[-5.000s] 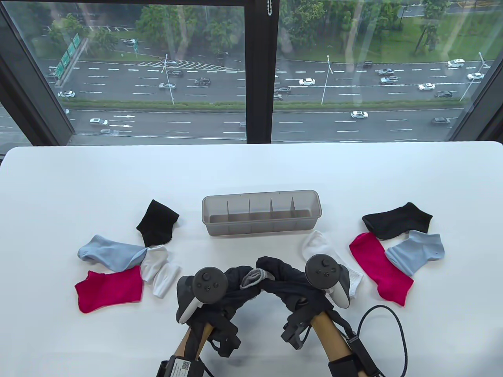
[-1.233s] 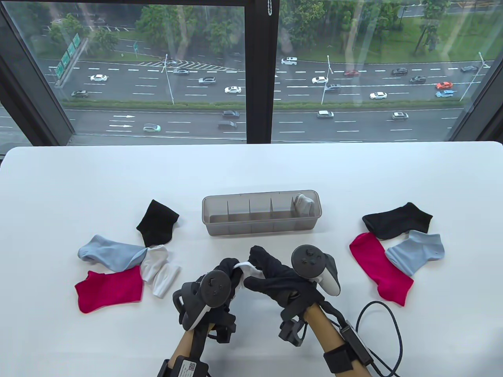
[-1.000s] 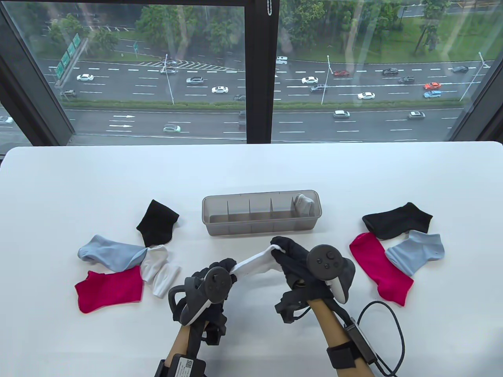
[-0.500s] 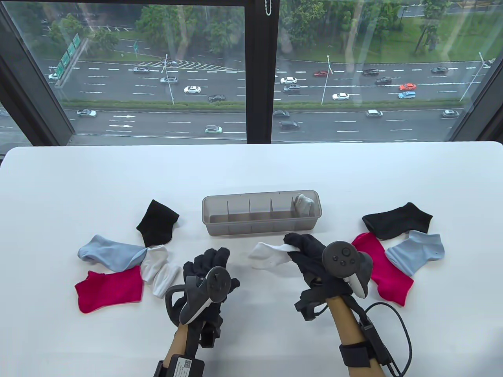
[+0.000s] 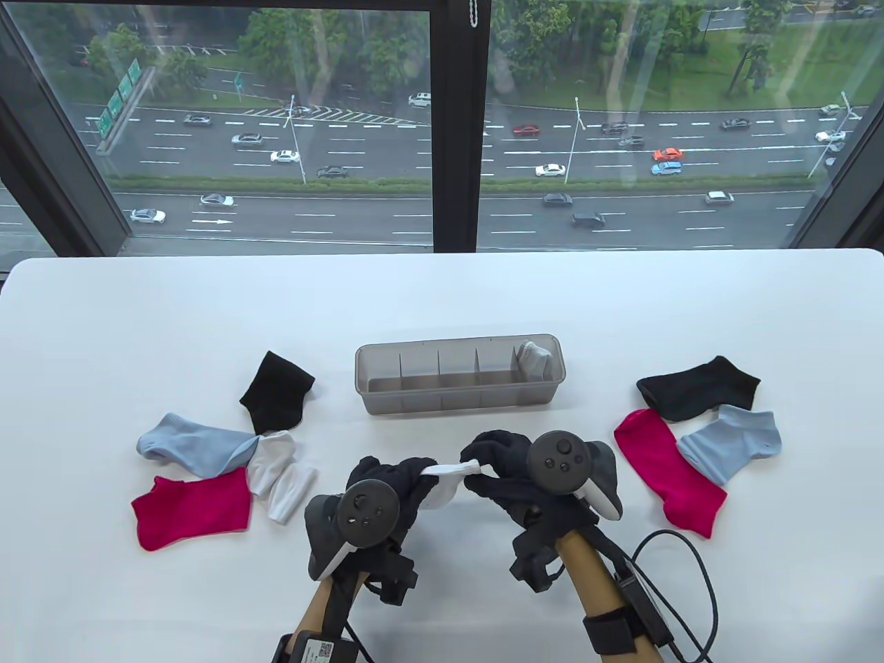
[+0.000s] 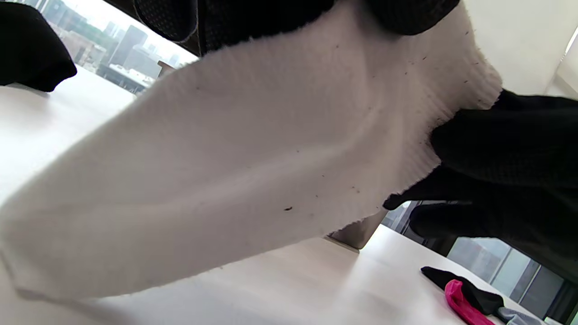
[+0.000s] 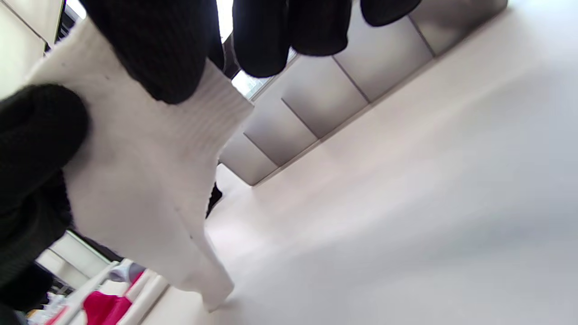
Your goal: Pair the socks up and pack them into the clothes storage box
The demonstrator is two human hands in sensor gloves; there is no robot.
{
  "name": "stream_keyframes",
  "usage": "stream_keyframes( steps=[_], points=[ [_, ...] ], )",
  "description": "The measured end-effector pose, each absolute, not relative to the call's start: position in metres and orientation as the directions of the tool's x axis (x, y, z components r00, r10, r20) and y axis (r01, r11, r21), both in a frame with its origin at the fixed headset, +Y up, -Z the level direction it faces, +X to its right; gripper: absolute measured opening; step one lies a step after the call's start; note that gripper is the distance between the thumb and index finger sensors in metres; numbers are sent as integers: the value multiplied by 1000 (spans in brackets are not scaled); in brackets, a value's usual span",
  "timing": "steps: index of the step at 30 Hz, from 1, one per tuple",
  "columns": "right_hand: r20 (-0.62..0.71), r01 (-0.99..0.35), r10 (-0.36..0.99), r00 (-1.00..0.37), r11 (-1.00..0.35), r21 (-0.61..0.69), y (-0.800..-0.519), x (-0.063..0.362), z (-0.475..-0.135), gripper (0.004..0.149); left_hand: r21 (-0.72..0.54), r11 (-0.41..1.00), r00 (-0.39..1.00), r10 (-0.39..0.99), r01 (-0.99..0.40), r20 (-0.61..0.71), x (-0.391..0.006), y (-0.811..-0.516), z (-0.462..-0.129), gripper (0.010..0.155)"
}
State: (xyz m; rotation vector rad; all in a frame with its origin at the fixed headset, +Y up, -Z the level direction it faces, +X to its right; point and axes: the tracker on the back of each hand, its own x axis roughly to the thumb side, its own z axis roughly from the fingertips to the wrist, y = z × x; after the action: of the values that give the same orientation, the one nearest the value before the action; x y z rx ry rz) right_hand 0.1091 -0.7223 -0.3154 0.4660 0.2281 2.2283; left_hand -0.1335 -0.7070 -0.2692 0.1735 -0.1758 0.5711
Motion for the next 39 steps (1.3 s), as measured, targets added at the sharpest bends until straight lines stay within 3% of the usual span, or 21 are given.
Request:
stream_keyframes(
  steps=[3, 5, 9, 13, 14, 17, 20, 25, 28, 31, 34, 39],
  points=[
    [144, -870, 946, -291, -324, 371, -729, 112, -318, 43, 74, 829, 822, 533, -555, 201, -136, -705, -270, 45],
    [175, -913, 967, -185, -235, 333, -721, 113, -317, 45, 84, 790, 779, 570, -607, 262, -138, -699, -269, 44],
    [240, -899, 937, -254, -320, 300, -691, 121, -309, 45, 1, 703, 667, 675, -711, 314, -144, -690, -266, 42],
    [117, -852, 901, -419, -434, 293, -690, 129, -308, 44, -234, 670, 643, 742, -705, 187, -141, -702, -274, 41],
    [91, -826, 867, -489, -494, 273, -698, 127, -312, 44, -270, 688, 675, 721, -673, 156, -138, -709, -276, 41],
    [22, -728, 758, -652, -635, 259, -728, 119, -326, 44, -217, 841, 848, 522, -495, 93, -124, -736, -286, 42],
    [0, -649, 664, -747, -730, 214, -748, 112, -332, 45, -249, 927, 944, 313, -279, 106, -116, -745, -289, 57],
    [91, -588, 602, -793, -796, 141, -733, 117, -322, 65, -39, 995, 995, 96, -95, 28, -133, -722, -282, 79],
    [148, -513, 517, -843, -856, 71, -721, 120, -312, 69, 42, 996, 992, 79, -75, -101, -160, -710, -282, 80],
    [162, -429, 425, -890, -903, 13, -714, 122, -308, 72, -25, 999, 971, 16, -22, -240, -191, -713, -285, 84],
    [155, -405, 401, -903, -914, 7, -715, 122, -309, 72, -208, 977, 933, -121, 52, -339, -208, -726, -294, 87],
    [135, -385, 385, -913, -922, 29, -720, 124, -312, 72, -388, 921, 899, -197, 33, -391, -220, -753, -309, 83]
  ],
)
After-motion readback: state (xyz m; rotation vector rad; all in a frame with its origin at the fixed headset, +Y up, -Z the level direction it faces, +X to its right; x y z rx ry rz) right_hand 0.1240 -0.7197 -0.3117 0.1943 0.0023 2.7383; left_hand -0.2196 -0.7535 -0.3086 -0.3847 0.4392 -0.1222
